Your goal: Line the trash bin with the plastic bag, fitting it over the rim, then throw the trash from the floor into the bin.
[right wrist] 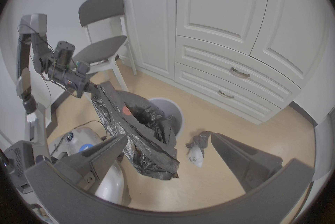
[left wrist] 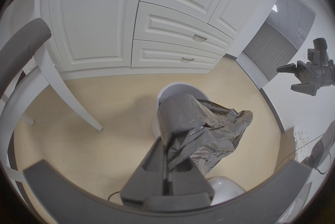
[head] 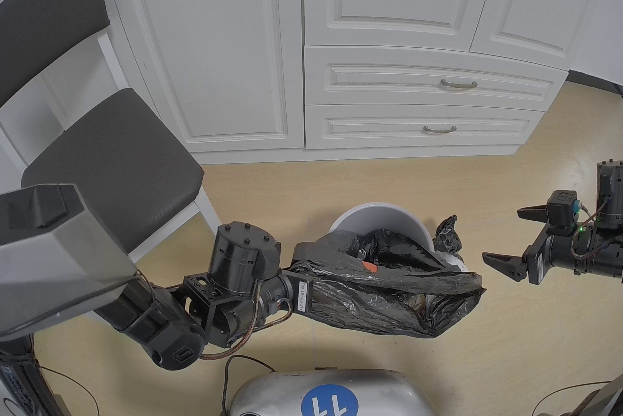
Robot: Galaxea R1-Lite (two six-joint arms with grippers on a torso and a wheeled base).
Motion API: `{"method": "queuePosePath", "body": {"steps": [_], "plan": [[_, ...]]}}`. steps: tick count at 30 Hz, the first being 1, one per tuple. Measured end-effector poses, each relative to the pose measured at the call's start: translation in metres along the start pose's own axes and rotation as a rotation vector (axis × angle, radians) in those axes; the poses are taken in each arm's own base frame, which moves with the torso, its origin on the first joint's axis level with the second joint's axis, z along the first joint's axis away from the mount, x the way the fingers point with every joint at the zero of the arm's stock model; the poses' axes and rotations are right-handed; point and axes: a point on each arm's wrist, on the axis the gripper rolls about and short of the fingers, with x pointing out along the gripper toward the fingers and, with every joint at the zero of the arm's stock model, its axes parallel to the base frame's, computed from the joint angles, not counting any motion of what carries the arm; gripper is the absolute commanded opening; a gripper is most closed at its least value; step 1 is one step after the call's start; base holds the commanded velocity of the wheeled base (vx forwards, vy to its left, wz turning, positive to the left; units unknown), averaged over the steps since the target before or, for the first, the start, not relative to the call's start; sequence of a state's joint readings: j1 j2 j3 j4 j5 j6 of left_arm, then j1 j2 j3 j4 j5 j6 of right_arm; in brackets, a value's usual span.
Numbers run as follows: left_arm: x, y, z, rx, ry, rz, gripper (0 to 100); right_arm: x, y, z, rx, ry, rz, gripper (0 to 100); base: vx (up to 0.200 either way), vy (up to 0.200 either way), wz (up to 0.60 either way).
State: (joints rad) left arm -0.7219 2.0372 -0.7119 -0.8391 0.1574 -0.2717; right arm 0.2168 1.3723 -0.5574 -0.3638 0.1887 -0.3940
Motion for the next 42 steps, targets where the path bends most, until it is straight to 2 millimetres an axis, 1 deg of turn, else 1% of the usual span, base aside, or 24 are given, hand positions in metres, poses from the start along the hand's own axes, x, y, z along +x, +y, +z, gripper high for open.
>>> {"method": "queuePosePath", "body": {"steps": [7, 15, 21, 25, 26, 33, 42], "plan": [[-0.004, -0.007, -0.005, 0.014, 0.013, -0.008, 0, -0.003, 0.005, -0.007, -0.003, 0.088, -0.033, 100, 0.0, 0.0, 0.0], [-0.005, -0.009, -0.007, 0.019, 0.016, -0.011, 0, -0.006, 0.005, -0.002, -0.041, 0.079, -0.045, 100, 0.0, 0.0, 0.0], [-0.006, -0.009, -0.009, 0.018, 0.019, -0.012, 0, -0.004, 0.005, -0.003, -0.094, 0.084, -0.039, 100, 0.0, 0.0, 0.0], [-0.007, -0.01, -0.007, 0.011, -0.005, -0.02, 0, 0.003, 0.004, -0.001, -0.147, 0.094, -0.028, 100, 0.0, 0.0, 0.0], [-0.008, -0.01, -0.007, 0.012, -0.007, -0.022, 100, 0.006, 0.005, -0.001, -0.16, 0.097, -0.021, 100, 0.0, 0.0, 0.0], [-0.011, -0.012, -0.006, 0.013, -0.014, -0.031, 100, 0.022, 0.016, 0.001, -0.246, 0.119, 0.039, 100, 0.0, 0.0, 0.0], [-0.013, -0.012, -0.009, 0.018, -0.005, -0.029, 100, 0.051, 0.036, -0.009, -0.369, 0.204, 0.116, 100, 0.0, 0.0, 0.0]]}}
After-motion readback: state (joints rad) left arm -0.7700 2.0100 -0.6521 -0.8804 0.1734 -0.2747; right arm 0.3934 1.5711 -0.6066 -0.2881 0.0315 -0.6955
